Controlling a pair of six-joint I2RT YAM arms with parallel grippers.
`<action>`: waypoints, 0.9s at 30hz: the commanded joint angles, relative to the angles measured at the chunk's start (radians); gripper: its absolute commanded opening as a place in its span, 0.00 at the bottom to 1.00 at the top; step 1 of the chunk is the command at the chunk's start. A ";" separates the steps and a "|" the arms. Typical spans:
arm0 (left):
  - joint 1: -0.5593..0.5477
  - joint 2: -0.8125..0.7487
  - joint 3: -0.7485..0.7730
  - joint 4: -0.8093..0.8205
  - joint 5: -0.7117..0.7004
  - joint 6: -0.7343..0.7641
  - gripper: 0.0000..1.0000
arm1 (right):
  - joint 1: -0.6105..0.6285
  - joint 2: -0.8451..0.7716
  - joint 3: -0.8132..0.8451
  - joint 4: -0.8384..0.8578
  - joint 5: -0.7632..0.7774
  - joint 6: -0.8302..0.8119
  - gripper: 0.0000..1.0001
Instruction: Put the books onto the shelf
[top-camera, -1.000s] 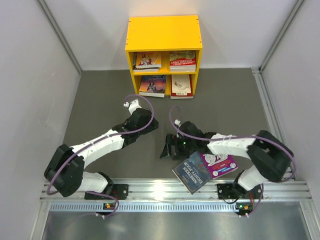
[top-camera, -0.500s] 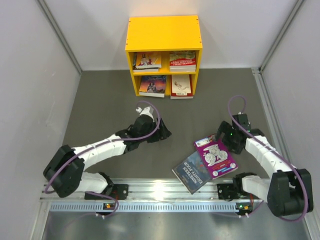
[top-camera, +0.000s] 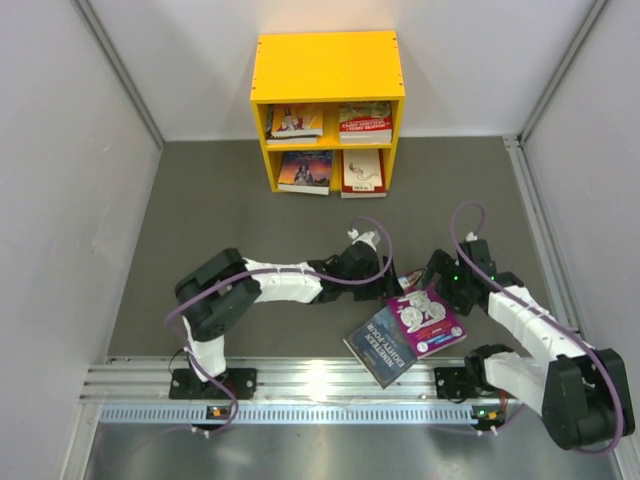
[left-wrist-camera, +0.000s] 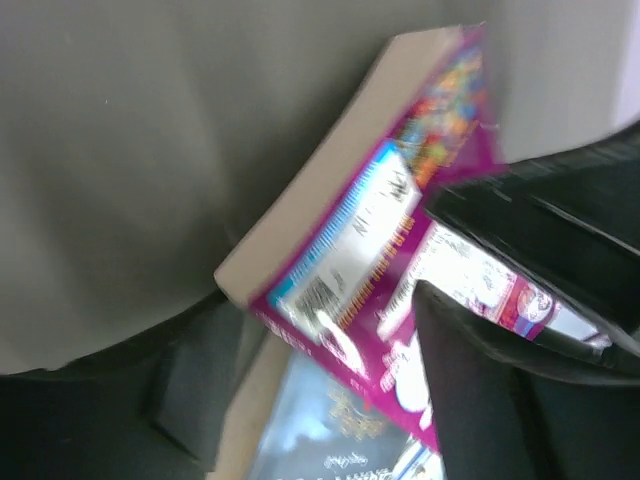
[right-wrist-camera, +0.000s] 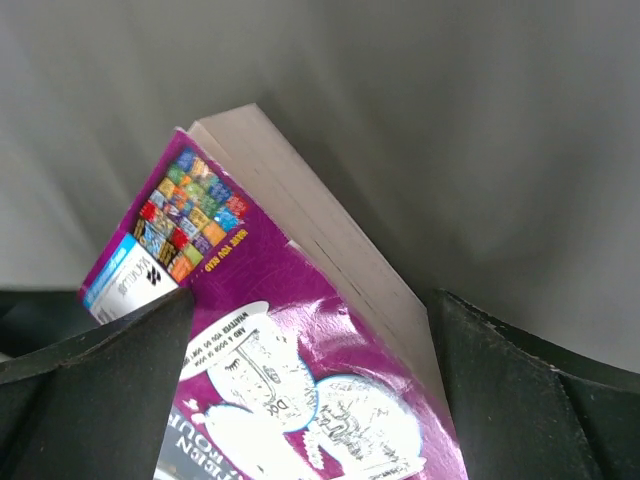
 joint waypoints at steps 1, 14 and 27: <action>-0.021 0.062 0.052 0.146 0.064 -0.064 0.71 | 0.069 0.021 -0.067 -0.054 -0.080 0.049 1.00; -0.027 -0.003 0.052 0.123 -0.047 -0.025 0.00 | 0.169 0.058 -0.043 0.017 -0.086 0.070 0.97; 0.050 -0.176 0.193 -0.243 -0.246 0.146 0.00 | 0.526 -0.048 0.450 -0.500 0.538 0.136 1.00</action>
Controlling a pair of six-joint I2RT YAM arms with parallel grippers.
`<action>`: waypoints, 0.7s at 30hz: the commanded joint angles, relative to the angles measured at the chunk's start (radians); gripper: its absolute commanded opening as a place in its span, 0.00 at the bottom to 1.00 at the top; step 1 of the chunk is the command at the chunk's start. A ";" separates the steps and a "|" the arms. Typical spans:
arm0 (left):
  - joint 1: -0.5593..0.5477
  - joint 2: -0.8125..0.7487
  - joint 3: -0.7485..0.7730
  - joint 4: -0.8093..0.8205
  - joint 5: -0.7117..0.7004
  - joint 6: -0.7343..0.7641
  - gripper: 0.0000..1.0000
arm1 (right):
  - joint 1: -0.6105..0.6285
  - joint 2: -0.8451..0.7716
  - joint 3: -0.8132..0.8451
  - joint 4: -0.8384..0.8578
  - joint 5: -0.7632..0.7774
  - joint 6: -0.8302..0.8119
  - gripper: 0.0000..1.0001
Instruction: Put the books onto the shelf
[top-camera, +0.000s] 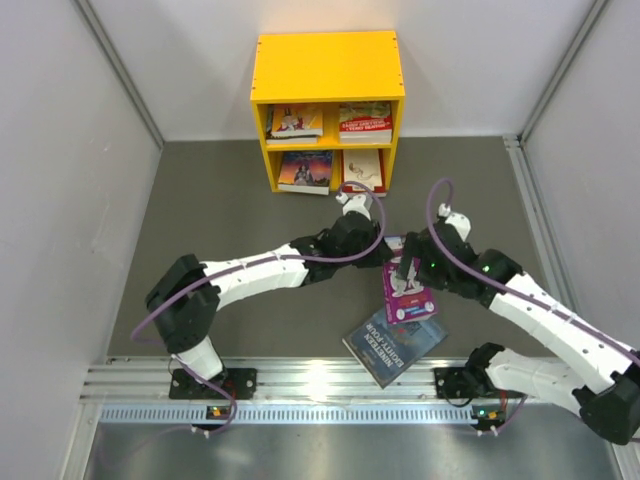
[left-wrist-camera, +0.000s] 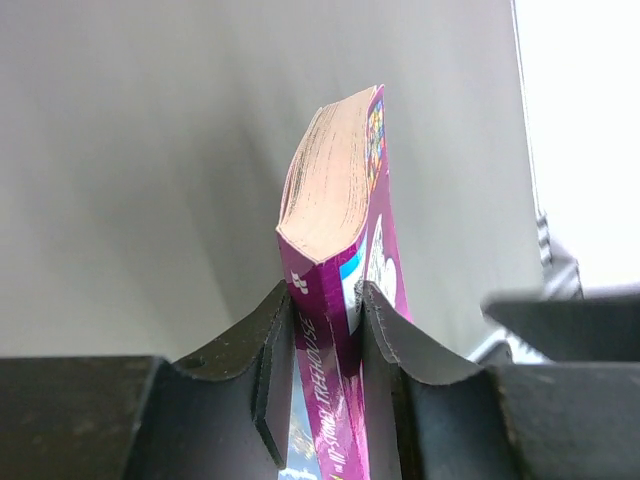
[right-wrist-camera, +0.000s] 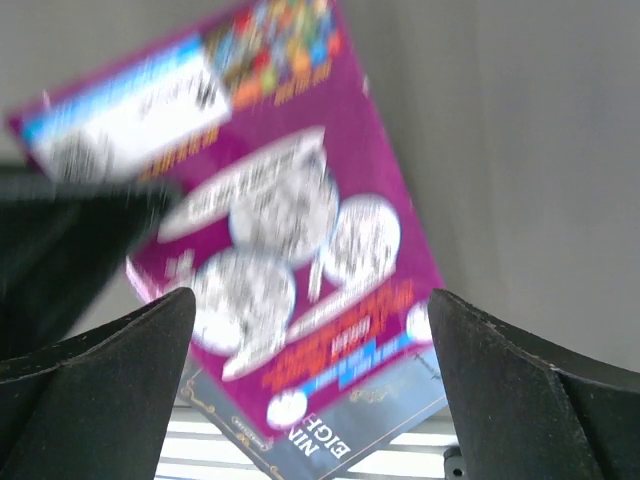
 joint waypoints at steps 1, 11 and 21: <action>0.012 -0.032 0.058 -0.076 -0.079 0.069 0.00 | 0.173 0.012 0.063 -0.168 0.151 0.088 1.00; 0.016 -0.018 0.119 -0.134 -0.048 0.035 0.00 | 0.545 0.228 0.143 -0.177 0.306 0.300 1.00; 0.047 -0.145 0.095 -0.148 0.078 -0.041 0.00 | 0.545 0.340 0.143 -0.238 0.471 0.345 0.95</action>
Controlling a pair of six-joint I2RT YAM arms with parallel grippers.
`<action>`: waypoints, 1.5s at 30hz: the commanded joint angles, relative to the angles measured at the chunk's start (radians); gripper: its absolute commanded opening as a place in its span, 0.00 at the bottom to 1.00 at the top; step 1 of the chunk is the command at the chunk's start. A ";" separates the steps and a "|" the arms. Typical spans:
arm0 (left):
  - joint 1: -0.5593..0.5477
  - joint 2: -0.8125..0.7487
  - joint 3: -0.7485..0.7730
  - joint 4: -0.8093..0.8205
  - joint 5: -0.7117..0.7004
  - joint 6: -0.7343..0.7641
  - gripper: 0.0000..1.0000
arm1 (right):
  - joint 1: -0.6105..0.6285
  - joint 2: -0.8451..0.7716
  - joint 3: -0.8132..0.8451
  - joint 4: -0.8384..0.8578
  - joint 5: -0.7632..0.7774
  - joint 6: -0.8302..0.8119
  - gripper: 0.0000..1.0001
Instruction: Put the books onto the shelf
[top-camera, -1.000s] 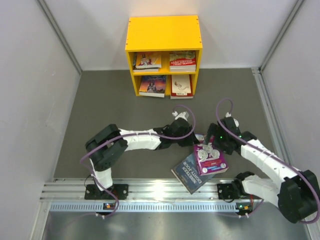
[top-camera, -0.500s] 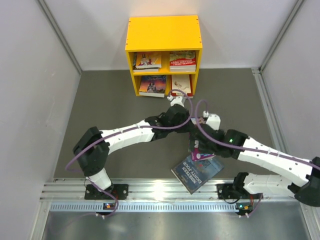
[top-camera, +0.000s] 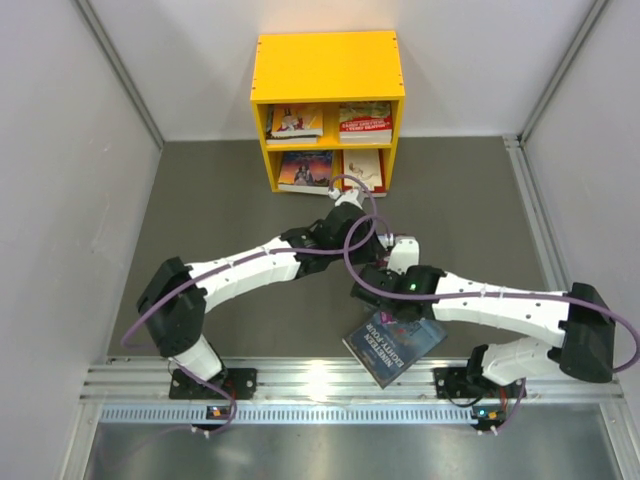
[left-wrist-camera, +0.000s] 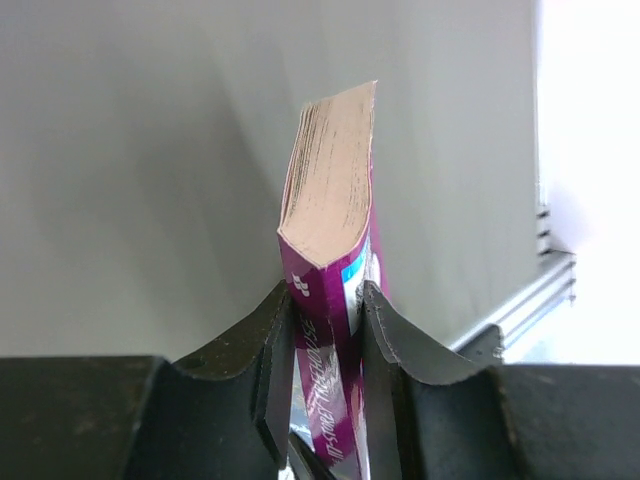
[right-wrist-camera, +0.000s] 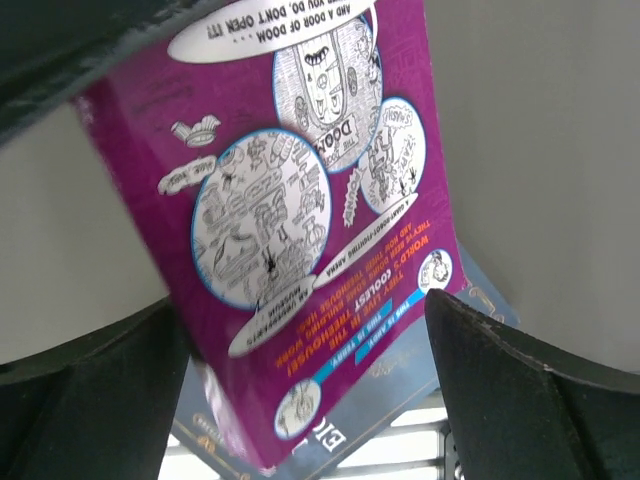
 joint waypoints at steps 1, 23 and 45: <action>0.009 -0.113 0.022 0.045 0.061 -0.032 0.00 | 0.011 0.054 0.036 -0.050 0.100 0.025 0.93; 0.093 -0.266 -0.023 -0.061 0.001 0.028 0.80 | 0.026 -0.183 0.027 0.115 0.117 -0.094 0.00; 0.261 -0.352 -0.488 0.420 0.167 -0.075 0.98 | -0.828 0.036 -0.288 1.602 -1.256 -0.033 0.00</action>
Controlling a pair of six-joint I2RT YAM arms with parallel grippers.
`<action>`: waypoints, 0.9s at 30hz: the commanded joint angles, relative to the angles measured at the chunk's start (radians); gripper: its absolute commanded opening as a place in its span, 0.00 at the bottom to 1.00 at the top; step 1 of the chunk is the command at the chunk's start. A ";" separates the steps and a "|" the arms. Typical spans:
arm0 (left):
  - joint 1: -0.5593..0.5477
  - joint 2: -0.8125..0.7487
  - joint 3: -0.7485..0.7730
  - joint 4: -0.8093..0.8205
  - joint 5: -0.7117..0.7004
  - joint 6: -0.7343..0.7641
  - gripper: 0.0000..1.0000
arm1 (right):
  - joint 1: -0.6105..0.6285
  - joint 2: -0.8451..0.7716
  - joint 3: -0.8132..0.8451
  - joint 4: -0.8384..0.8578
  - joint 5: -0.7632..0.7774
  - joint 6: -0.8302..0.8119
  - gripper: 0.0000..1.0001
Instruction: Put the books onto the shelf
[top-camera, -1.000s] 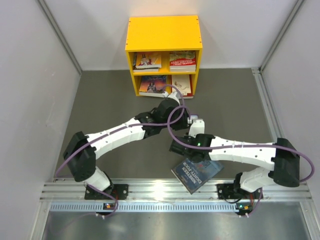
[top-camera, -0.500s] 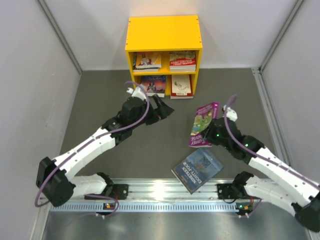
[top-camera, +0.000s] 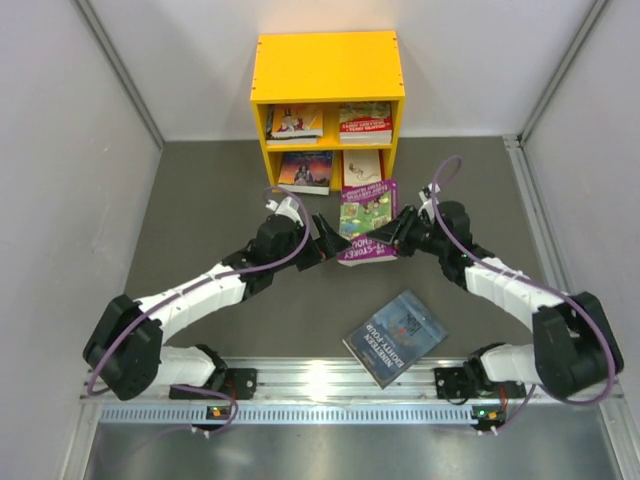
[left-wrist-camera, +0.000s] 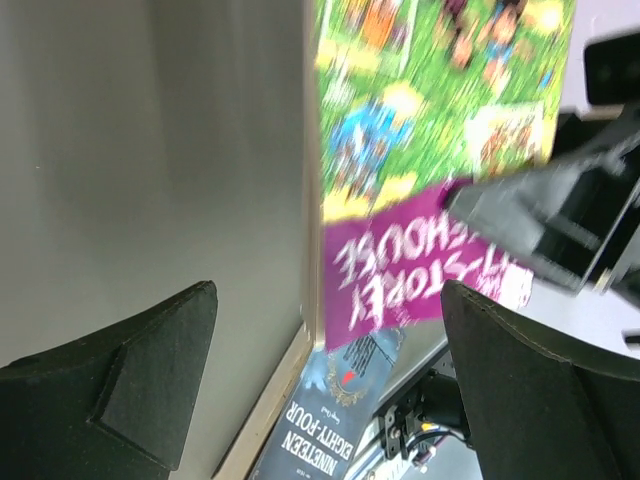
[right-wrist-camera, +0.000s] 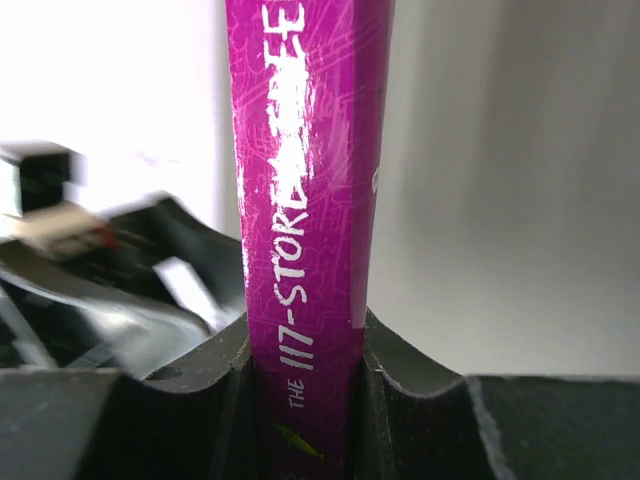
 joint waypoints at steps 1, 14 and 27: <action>0.008 0.000 -0.022 0.117 -0.016 -0.005 0.98 | -0.056 0.110 0.060 0.486 -0.176 0.160 0.00; 0.033 0.072 0.027 0.097 -0.026 0.056 0.96 | -0.138 0.797 0.364 1.204 -0.298 0.630 0.00; 0.036 0.547 0.429 -0.075 -0.096 0.154 0.84 | -0.212 0.943 0.511 1.096 -0.299 0.593 0.00</action>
